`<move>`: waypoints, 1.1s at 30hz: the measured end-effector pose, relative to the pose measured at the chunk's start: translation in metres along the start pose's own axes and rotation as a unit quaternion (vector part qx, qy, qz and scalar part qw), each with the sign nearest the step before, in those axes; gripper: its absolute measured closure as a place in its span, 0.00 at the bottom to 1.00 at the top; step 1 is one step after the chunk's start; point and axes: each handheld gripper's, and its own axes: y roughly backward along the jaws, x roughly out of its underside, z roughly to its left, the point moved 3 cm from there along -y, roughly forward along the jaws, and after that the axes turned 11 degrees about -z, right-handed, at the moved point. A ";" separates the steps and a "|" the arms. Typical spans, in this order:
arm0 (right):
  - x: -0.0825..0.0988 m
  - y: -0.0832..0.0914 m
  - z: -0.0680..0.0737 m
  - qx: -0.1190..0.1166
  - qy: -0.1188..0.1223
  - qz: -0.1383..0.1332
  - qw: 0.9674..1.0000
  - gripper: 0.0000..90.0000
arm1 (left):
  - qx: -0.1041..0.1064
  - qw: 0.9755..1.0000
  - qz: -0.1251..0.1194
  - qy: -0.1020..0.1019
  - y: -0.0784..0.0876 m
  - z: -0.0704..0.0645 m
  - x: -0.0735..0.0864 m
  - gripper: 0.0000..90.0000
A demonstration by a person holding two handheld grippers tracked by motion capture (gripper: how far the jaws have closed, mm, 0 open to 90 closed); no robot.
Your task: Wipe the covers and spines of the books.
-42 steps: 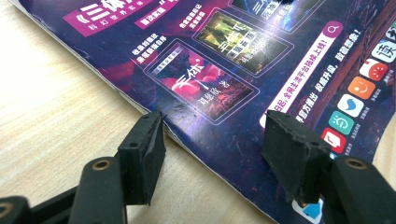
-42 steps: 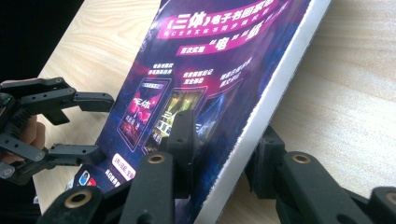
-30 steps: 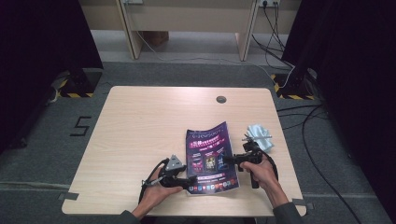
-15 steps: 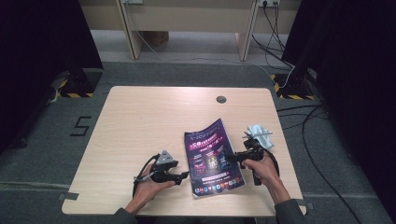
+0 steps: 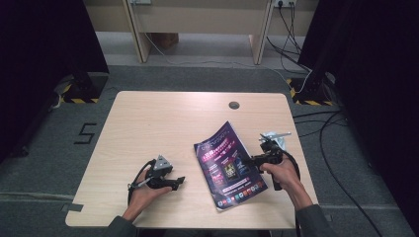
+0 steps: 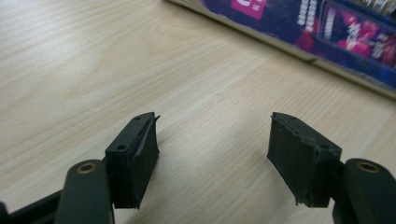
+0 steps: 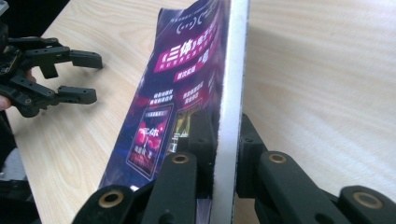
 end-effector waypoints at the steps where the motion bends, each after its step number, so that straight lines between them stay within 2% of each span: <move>1: -0.002 0.001 0.001 0.003 0.001 0.001 1.000 0.91 | -0.002 1.000 0.000 -0.007 0.000 0.000 0.001 0.36; 4: -0.011 0.003 0.003 0.008 0.014 0.008 1.000 0.92 | -0.008 1.000 -0.002 -0.024 0.000 0.001 0.002 0.35; 15: -0.043 0.013 0.014 0.034 0.060 0.038 0.997 0.92 | -0.008 1.000 -0.005 -0.023 0.000 0.003 0.002 0.35; 19: -0.049 0.013 0.016 0.047 0.068 0.059 0.995 0.92 | -0.008 1.000 -0.005 -0.023 -0.001 0.003 0.002 0.35; 24: -0.053 0.014 0.017 0.051 0.076 0.069 0.993 0.92 | -0.008 1.000 -0.005 -0.023 -0.001 0.003 0.002 0.35; 29: -0.059 0.018 0.018 0.058 0.086 0.076 0.992 0.92 | -0.009 1.000 -0.005 -0.024 -0.001 0.003 0.002 0.35; 33: -0.068 0.021 0.020 0.066 0.092 0.069 0.991 0.92 | -0.009 1.000 -0.005 -0.024 -0.001 0.003 0.002 0.35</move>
